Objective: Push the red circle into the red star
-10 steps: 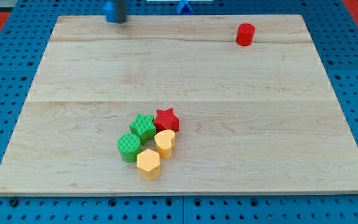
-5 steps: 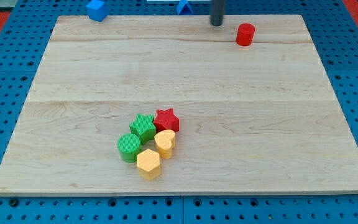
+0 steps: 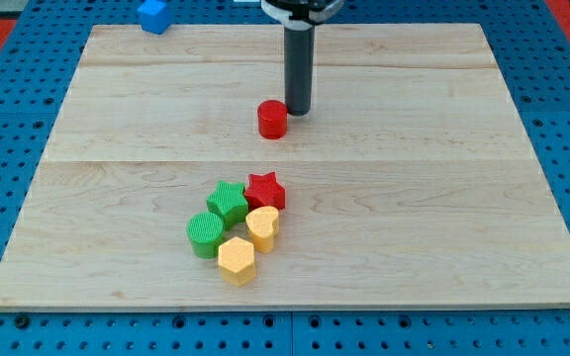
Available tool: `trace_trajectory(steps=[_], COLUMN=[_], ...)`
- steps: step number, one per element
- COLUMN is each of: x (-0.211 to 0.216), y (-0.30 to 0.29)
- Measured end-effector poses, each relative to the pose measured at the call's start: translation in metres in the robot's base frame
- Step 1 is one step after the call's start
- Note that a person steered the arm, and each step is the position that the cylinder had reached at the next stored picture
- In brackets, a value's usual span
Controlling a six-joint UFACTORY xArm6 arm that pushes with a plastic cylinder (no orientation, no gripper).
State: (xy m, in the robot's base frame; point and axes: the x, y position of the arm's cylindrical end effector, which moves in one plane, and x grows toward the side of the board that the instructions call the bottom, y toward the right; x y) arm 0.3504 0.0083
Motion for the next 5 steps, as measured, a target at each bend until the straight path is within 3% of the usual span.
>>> trace_trajectory(steps=[2, 4, 5], x=[0.069, 0.059, 0.095], y=[-0.074, -0.112, -0.118])
